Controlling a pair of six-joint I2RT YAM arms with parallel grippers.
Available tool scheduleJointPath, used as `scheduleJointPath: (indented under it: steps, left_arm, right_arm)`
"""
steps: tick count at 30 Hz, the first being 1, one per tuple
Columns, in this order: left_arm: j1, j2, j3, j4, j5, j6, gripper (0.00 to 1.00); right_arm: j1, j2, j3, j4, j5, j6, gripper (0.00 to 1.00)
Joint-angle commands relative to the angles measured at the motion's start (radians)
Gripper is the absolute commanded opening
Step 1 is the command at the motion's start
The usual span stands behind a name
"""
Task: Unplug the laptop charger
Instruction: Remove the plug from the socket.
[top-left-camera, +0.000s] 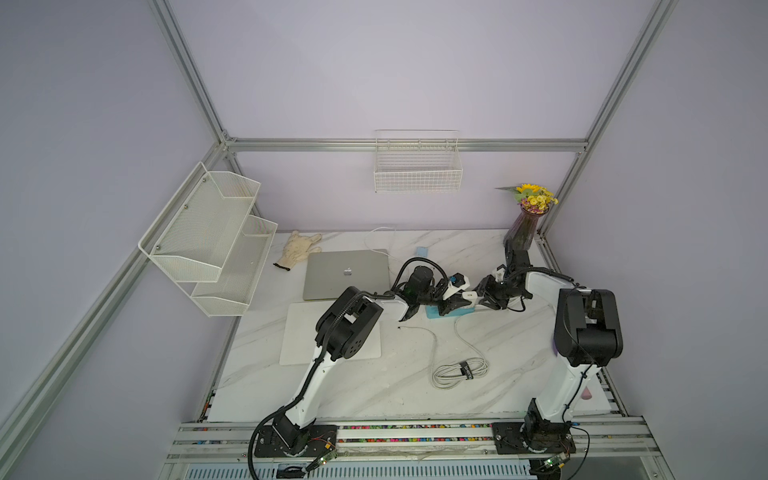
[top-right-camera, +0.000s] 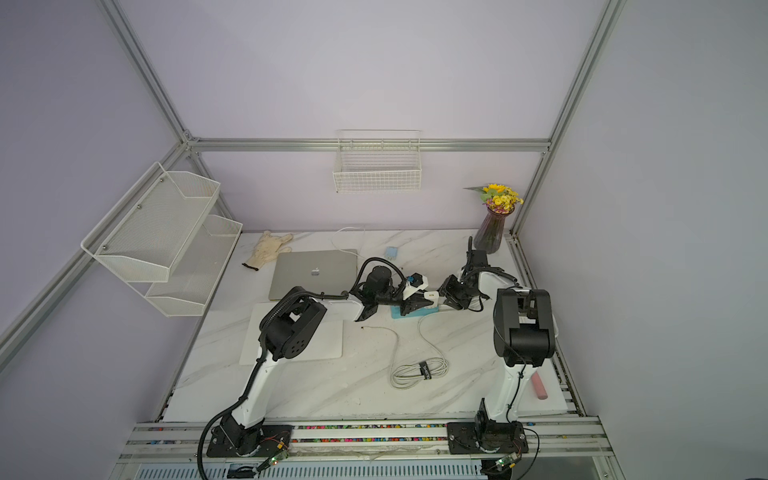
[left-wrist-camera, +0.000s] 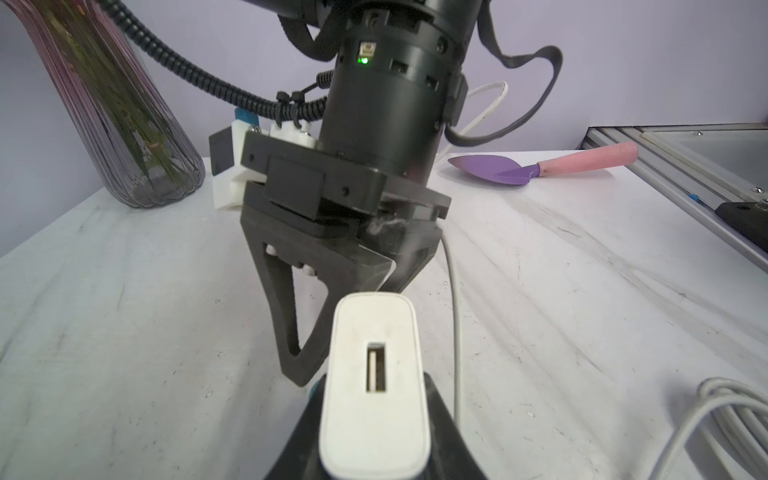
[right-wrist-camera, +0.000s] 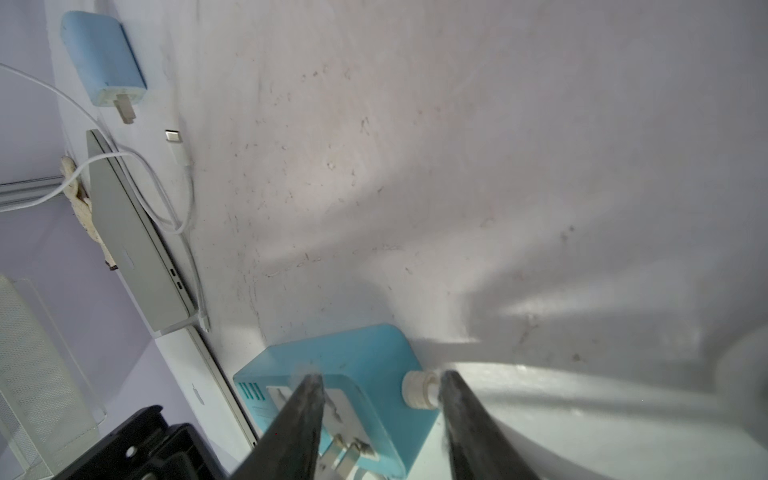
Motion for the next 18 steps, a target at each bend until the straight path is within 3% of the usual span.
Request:
scheduleJointPath:
  steps: [1,5,8,11,13,16,18]
  left_arm:
    - [0.01,-0.075,0.002,0.129,0.016,-0.019,0.0]
    - [0.032,-0.108,0.005,0.165,0.031,-0.088,0.0]
    - [0.062,-0.135,0.019,0.187,-0.015,-0.208,0.0]
    - [0.098,-0.103,0.184,-0.05,-0.028,-0.342,0.0]
    - [0.132,-0.033,0.342,-0.201,0.043,-0.497,0.0]
    - [0.181,0.068,0.435,-0.189,0.108,-0.772,0.0]
    - [0.193,0.124,0.485,-0.198,0.16,-0.871,0.0]
  right_arm:
    - [0.008,0.007,0.012,-0.053,0.05,-0.027,0.5]
    - [0.007,0.011,0.009,-0.057,0.072,-0.034,0.5]
    - [0.006,-0.032,-0.007,-0.022,0.11,-0.015,0.49]
    - [0.006,-0.103,-0.028,0.052,0.136,0.007,0.5]
    - [0.006,-0.159,-0.036,0.109,0.178,0.013,0.5]
    - [0.006,-0.261,-0.07,0.195,0.259,0.019,0.5]
    - [0.006,-0.337,-0.106,0.274,0.28,0.001,0.51]
